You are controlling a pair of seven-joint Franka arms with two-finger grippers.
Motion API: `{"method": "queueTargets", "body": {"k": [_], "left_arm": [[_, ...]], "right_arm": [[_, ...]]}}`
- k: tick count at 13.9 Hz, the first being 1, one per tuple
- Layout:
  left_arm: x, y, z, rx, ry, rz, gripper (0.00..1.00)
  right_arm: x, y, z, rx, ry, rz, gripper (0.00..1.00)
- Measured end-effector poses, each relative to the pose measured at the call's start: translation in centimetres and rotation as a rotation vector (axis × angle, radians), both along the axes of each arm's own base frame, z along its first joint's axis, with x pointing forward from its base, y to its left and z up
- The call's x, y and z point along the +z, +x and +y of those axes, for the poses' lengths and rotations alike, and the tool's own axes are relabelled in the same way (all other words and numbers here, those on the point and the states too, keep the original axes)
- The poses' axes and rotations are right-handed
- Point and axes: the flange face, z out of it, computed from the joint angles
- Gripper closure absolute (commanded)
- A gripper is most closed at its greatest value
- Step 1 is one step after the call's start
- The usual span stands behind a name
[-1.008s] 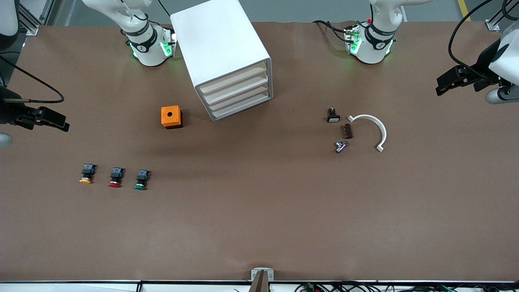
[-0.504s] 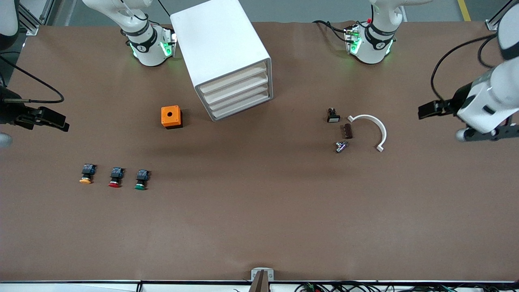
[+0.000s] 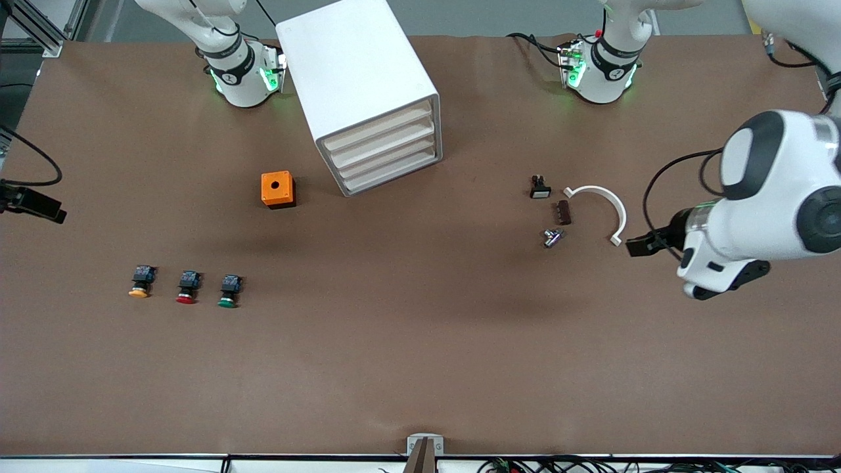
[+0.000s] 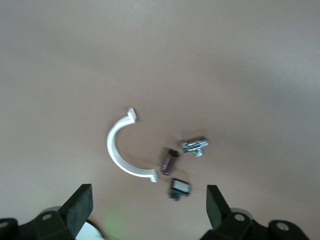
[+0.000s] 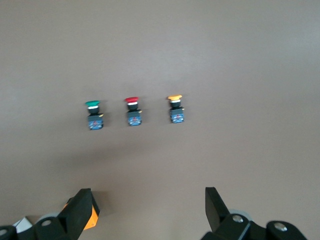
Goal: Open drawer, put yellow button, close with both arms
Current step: 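Reach the left gripper toward the white cabinet's drawer front, then grasp the drawer handle with the left gripper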
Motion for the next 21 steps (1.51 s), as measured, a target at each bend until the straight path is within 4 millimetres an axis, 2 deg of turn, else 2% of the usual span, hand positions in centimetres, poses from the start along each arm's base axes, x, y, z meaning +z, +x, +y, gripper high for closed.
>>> {"method": "queueTargets", "body": {"k": [2, 4, 7, 9, 12, 16, 19, 21], "left_arm": [[-2.1, -0.5, -4.1, 0.168, 0.07, 0.031, 0.0], [-4.4, -1.2, -7.4, 0.273, 0.076, 0.089, 0.0], [-9.0, -2.0, -10.8, 0.548, 0.133, 0.219, 0.0], [-11.6, -3.3, -14.4, 0.661, 0.199, 0.281, 0.0], [-12.7, -5.8, -19.7, 0.749, 0.241, 0.349, 0.0], [-14.2, -7.3, -22.6, 0.929, 0.292, 0.509, 0.0], [-15.6, -9.1, -25.9, 1.035, 0.352, 0.624, 0.0], [-15.4, -10.7, -28.6, 1.059, 0.371, 0.668, 0.0]], "right_arm": [[-2.3, 0.7, -2.7, -0.039, -0.004, 0.022, 0.0], [-4.8, 1.7, -4.2, -0.057, -0.007, 0.035, 0.0], [-8.0, 3.0, -4.8, -0.058, -0.008, 0.056, 0.0], [-9.3, 3.4, -5.0, -0.058, -0.011, 0.071, 0.0], [-11.7, 3.8, -6.4, -0.07, -0.026, 0.098, 0.0], [-15.7, 4.6, -7.7, -0.082, -0.022, 0.132, 0.0], [-17.0, 5.1, -7.7, -0.078, -0.023, 0.131, 0.0], [-17.0, 5.2, -7.8, -0.078, -0.024, 0.123, 0.0]]}}
